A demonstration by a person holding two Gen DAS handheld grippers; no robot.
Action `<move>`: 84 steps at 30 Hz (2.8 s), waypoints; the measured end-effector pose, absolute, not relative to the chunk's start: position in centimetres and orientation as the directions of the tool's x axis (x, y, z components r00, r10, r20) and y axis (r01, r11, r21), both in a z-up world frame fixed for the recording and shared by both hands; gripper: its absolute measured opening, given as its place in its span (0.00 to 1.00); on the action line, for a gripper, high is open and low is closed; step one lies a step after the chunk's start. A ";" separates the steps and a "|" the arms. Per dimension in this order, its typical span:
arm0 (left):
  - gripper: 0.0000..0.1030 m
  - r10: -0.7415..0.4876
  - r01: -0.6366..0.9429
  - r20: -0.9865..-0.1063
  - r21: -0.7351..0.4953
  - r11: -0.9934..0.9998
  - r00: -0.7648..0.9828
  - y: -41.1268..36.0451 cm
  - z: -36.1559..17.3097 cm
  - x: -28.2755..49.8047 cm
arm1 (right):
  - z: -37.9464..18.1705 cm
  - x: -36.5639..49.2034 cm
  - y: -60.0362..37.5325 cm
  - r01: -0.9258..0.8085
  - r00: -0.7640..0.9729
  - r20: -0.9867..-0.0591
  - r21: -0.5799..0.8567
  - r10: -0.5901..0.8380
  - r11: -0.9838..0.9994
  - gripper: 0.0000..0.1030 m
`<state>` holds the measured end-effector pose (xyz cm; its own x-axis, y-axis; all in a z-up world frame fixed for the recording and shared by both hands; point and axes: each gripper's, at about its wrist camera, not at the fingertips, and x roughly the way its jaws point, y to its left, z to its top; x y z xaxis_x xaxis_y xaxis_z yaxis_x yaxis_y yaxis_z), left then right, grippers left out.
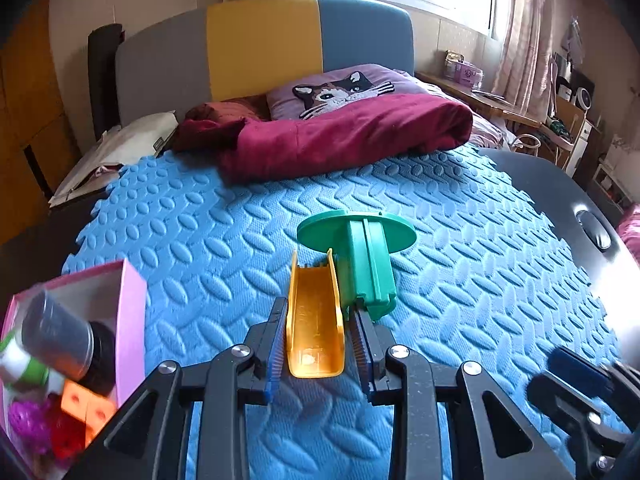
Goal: Organize rigid objects
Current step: 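Grasp the orange chute with left tool while right tool grasps the green flanged toy, then lift the orange chute with left tool while right tool lifts the green toy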
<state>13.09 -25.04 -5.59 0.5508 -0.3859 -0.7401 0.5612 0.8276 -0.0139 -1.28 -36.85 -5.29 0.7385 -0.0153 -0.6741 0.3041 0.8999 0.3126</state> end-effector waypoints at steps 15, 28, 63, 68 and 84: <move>0.44 -0.383 0.497 -0.758 -0.090 0.863 0.528 -22.7 -6.1 12.3 | -3.5 11.6 -35.9 0.141 0.613 -0.734 0.467 0.294 0.873 0.34; 0.44 -0.378 0.494 -0.760 -0.087 0.865 0.529 -22.7 -6.2 12.3 | -6.0 11.2 -38.2 0.209 0.592 -0.774 0.418 0.226 0.884 0.29; 0.26 -0.407 0.532 -0.738 -0.077 0.843 0.538 -23.1 -5.6 11.7 | -3.5 4.4 -39.1 0.181 0.671 -0.741 0.190 0.020 0.965 0.30; 0.27 -0.413 0.537 -0.738 -0.081 0.840 0.534 -23.1 -5.6 11.8 | -4.5 5.1 -39.7 0.203 0.687 -0.725 0.243 0.039 0.948 0.36; 0.25 -0.383 0.560 -0.751 -0.021 0.829 0.538 -25.6 -5.3 13.0 | -4.6 2.5 -39.7 0.272 0.750 -0.659 0.234 -0.054 0.933 0.30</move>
<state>12.99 -25.57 -5.29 0.5382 -0.3827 -0.7509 0.5595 0.8286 -0.0212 2.49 -39.71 -4.63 0.7503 -0.0540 -0.6589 0.2724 0.9334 0.2337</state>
